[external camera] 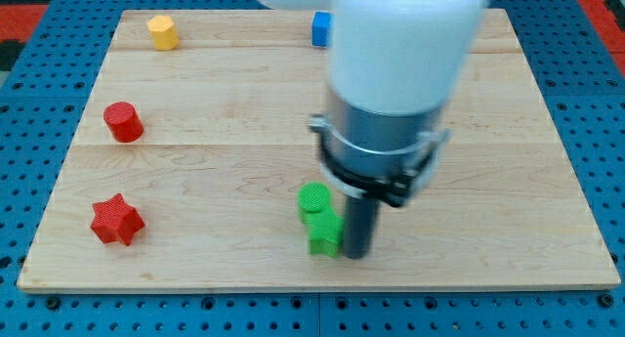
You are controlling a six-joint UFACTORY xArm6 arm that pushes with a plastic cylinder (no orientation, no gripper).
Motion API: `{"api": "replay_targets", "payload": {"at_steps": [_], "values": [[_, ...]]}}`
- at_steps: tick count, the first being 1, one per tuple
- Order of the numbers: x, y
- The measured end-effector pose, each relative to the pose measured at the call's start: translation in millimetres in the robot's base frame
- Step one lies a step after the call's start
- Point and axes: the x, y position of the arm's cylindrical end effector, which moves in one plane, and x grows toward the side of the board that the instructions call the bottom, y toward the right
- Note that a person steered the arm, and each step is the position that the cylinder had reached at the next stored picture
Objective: Place the red star left to the green circle
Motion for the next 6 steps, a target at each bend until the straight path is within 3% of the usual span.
{"api": "replay_targets", "payload": {"at_steps": [1,2,4,5,6], "values": [[-20,-37],[8,-24],[28,-266],[-17,-249],[-61,-188]]}}
